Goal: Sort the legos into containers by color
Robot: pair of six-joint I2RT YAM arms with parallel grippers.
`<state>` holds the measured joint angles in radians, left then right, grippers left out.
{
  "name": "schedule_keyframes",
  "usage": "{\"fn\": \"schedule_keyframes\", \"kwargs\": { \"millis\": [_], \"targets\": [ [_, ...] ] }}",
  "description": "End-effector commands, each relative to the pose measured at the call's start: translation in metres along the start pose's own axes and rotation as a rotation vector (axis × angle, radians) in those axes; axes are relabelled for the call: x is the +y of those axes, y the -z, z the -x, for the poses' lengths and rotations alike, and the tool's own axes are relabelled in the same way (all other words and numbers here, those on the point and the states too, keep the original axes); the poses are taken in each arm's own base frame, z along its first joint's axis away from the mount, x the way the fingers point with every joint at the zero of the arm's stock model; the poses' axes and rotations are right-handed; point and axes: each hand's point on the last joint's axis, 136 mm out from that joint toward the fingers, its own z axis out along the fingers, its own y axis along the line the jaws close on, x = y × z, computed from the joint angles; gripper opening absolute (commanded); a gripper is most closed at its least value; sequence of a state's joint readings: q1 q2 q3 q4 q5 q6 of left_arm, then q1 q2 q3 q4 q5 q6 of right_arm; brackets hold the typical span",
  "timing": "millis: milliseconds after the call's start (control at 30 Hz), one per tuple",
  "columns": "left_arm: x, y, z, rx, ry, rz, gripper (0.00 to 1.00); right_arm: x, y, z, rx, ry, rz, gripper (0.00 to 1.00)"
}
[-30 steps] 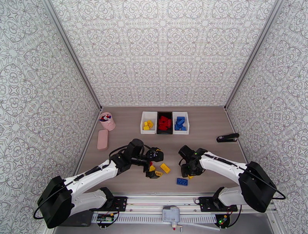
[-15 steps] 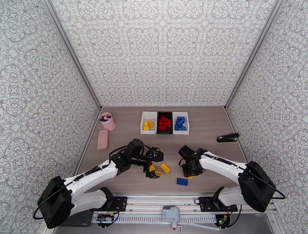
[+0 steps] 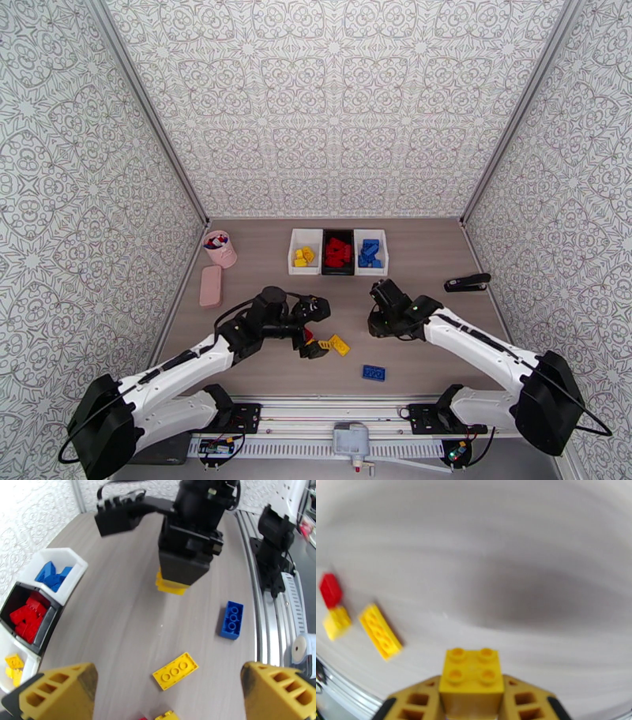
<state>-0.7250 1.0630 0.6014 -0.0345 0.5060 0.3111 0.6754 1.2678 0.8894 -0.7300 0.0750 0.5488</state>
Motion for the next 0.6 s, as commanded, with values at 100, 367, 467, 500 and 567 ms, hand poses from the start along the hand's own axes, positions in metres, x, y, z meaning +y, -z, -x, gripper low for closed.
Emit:
{"fn": "schedule_keyframes", "kwargs": {
  "millis": [100, 367, 467, 500, 567],
  "targets": [
    [0.033, 0.016, 0.02, -0.105, 0.077, 0.168, 1.0, 0.018, 0.021, 0.075, -0.273, -0.011, 0.076, 0.24],
    [0.052, 0.025, 0.031, -0.154, 0.104, 0.229, 1.0, 0.035, 0.021, 0.111, -0.358, 0.023, 0.126, 0.22],
    [0.052, 0.027, 0.029, -0.153, 0.124, 0.233, 1.0, 0.046, 0.017, 0.126, -0.377, 0.042, 0.147, 0.22],
    [0.052, 0.028, 0.029, -0.154, 0.132, 0.239, 1.0, 0.05, 0.016, 0.131, -0.381, 0.048, 0.158, 0.21],
    [0.055, 0.031, 0.025, -0.154, 0.151, 0.266, 1.0, 0.058, 0.011, 0.139, -0.384, 0.062, 0.172, 0.21]
  ]
}}
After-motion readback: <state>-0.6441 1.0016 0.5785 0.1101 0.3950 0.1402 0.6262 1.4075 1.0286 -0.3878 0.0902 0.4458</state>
